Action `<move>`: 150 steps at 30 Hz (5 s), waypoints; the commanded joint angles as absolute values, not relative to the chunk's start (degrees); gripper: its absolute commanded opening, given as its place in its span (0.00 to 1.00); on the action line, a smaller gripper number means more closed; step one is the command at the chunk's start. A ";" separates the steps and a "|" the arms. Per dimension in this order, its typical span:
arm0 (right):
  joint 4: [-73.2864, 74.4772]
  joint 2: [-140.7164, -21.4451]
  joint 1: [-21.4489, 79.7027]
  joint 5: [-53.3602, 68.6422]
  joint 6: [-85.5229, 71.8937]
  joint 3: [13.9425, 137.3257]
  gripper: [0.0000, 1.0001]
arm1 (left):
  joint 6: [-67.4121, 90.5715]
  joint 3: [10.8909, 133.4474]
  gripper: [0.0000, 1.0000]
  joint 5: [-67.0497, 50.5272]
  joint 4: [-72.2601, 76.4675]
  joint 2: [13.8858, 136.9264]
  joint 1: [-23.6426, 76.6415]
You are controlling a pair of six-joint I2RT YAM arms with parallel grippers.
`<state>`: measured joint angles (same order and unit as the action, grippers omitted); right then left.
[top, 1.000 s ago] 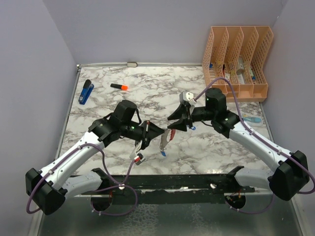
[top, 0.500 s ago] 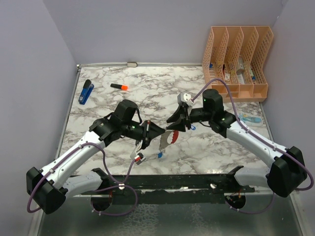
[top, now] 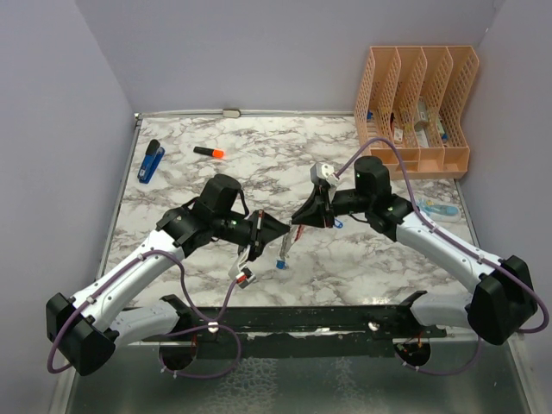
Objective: Put the keys on the keyring
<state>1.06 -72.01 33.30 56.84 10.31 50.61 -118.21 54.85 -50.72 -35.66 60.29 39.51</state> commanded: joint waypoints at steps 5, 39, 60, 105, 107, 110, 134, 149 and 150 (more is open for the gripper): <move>1.76 -70.00 33.57 55.93 10.37 48.79 0.13 | -159.07 56.38 0.00 -52.62 -34.86 59.88 39.67; -6.49 -71.28 34.54 59.35 9.77 46.58 0.18 | -158.93 56.82 0.00 -58.46 -34.58 59.73 39.64; 2.08 -58.96 34.54 45.23 7.08 43.02 0.48 | -159.00 52.38 0.00 -56.71 -37.03 55.31 38.72; 80.87 -108.43 34.40 94.76 73.28 89.17 0.61 | -159.08 45.64 0.00 -64.51 -30.22 53.15 38.76; 80.86 -108.57 34.54 94.73 74.95 87.82 0.61 | -159.01 45.66 0.00 -64.10 -29.85 53.33 38.76; 80.82 -107.42 34.54 94.64 76.10 85.94 0.59 | -158.91 46.11 0.00 -63.53 -31.05 53.26 38.47; 22.33 -84.63 31.03 64.72 21.02 67.65 0.58 | -159.03 44.21 0.00 -63.81 -31.78 51.65 38.41; 21.70 -75.86 32.26 70.23 15.91 60.22 0.59 | -159.01 42.65 0.00 -73.22 -27.42 53.63 38.41; 21.81 -75.63 32.76 69.83 15.57 59.68 0.59 | -159.04 42.19 0.00 -74.55 -26.35 53.92 38.41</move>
<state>23.86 -78.17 31.51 68.88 18.48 61.80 -118.19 42.28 -65.65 -30.06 52.82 38.63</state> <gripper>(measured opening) 0.583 0.011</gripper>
